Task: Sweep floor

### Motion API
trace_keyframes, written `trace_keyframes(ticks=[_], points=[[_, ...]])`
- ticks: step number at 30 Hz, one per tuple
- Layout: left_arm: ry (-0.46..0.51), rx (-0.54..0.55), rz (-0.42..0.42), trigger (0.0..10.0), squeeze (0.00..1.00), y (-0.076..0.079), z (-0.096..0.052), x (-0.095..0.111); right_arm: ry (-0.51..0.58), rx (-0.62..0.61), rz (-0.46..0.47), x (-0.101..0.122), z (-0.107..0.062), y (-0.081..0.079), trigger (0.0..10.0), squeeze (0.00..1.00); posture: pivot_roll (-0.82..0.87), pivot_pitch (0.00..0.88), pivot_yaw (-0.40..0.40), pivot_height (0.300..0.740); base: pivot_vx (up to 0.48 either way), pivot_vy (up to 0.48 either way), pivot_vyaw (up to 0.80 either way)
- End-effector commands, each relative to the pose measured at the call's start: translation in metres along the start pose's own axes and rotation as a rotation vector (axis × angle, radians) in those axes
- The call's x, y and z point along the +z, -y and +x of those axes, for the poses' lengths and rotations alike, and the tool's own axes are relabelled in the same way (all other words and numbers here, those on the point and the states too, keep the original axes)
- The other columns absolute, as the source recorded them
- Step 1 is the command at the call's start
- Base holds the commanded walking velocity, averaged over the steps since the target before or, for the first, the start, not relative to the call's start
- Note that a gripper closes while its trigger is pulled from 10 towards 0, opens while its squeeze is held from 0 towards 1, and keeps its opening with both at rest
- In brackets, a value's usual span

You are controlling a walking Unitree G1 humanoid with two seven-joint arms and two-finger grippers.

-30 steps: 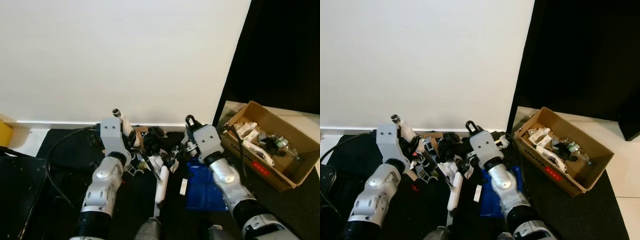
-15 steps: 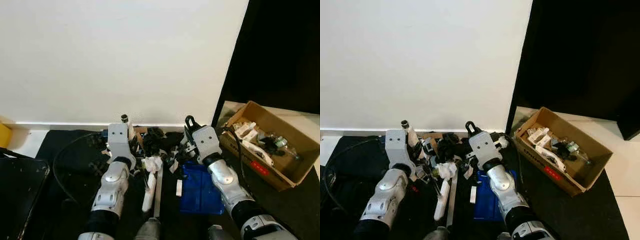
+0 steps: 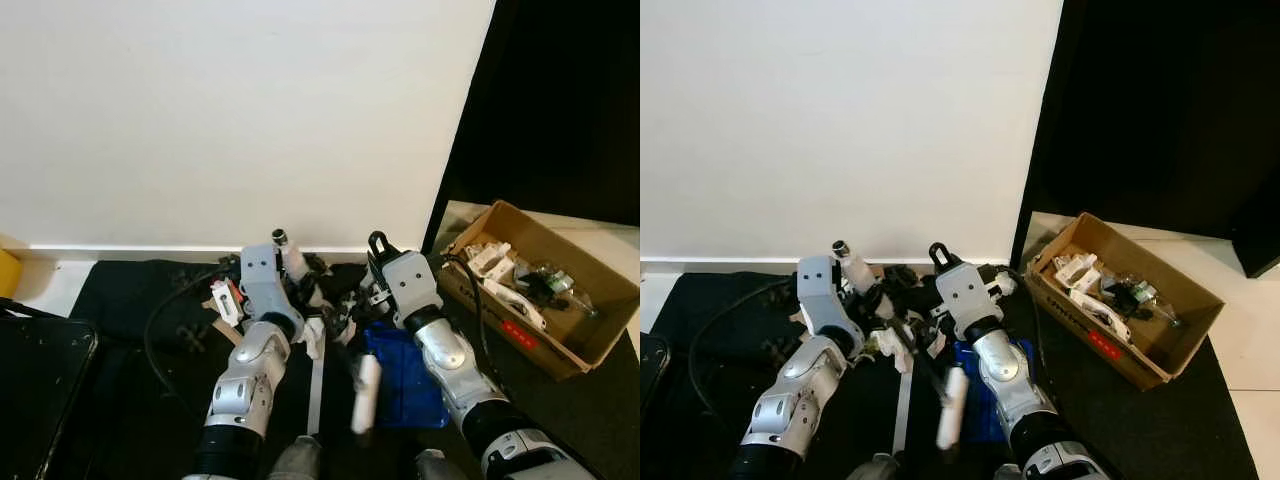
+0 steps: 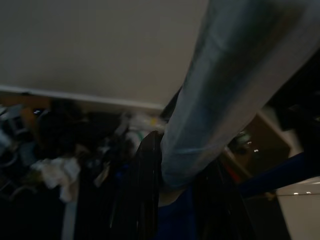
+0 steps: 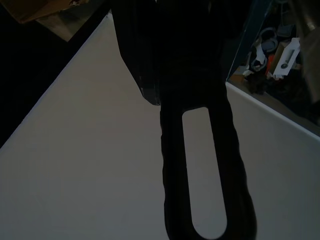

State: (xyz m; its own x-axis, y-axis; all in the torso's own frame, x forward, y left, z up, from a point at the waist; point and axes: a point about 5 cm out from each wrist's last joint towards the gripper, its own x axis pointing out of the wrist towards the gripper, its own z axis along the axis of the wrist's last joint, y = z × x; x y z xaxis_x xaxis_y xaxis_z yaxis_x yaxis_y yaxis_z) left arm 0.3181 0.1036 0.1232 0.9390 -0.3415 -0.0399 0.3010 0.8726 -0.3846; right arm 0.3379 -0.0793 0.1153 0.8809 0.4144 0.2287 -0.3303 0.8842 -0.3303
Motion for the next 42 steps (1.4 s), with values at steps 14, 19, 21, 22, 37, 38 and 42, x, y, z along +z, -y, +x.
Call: trace_keyframes(ticks=[14, 19, 21, 22, 37, 38, 42], points=[[0.188, 0.149, 0.332, 10.0, 0.00, -0.060, -0.023, 0.085, -0.053, 0.014, 0.027, -0.012, -0.009, -0.007, 10.0, 0.00, 0.15, 0.286, 0.136, 0.740, 0.000, 0.000, 0.00], [0.195, 0.173, 0.409, 10.0, 0.00, -0.069, -0.025, 0.097, -0.055, 0.009, 0.024, -0.013, -0.009, -0.006, 10.0, 0.00, 0.15, 0.286, 0.136, 0.740, 0.000, 0.000, 0.00], [0.189, 0.166, 0.383, 10.0, 0.00, -0.072, -0.023, 0.095, -0.051, 0.006, 0.023, -0.012, -0.009, -0.006, 10.0, 0.00, 0.15, 0.292, 0.142, 0.740, 0.000, 0.000, 0.00], [0.186, 0.155, 0.365, 10.0, 0.00, -0.072, -0.021, 0.093, -0.049, 0.005, 0.022, -0.012, -0.009, -0.006, 10.0, 0.00, 0.15, 0.296, 0.141, 0.740, 0.000, 0.000, 0.00], [0.071, 0.213, 0.315, 10.0, 0.00, -0.083, 0.007, 0.050, -0.041, 0.001, 0.007, -0.011, -0.010, -0.004, 10.0, 0.00, 0.12, 0.315, 0.135, 0.740, 0.000, 0.000, 0.00], [0.071, 0.213, 0.315, 10.0, 0.00, -0.083, 0.007, 0.050, -0.041, 0.001, 0.007, -0.011, -0.010, -0.004, 10.0, 0.00, 0.12, 0.315, 0.135, 0.740, 0.000, 0.000, 0.00], [0.042, 0.240, 0.245, 10.0, 0.00, -0.088, 0.011, 0.039, -0.036, 0.002, 0.003, -0.009, -0.009, -0.004, 10.0, 0.00, 0.11, 0.331, 0.137, 0.740, 0.000, 0.000, 0.00]])
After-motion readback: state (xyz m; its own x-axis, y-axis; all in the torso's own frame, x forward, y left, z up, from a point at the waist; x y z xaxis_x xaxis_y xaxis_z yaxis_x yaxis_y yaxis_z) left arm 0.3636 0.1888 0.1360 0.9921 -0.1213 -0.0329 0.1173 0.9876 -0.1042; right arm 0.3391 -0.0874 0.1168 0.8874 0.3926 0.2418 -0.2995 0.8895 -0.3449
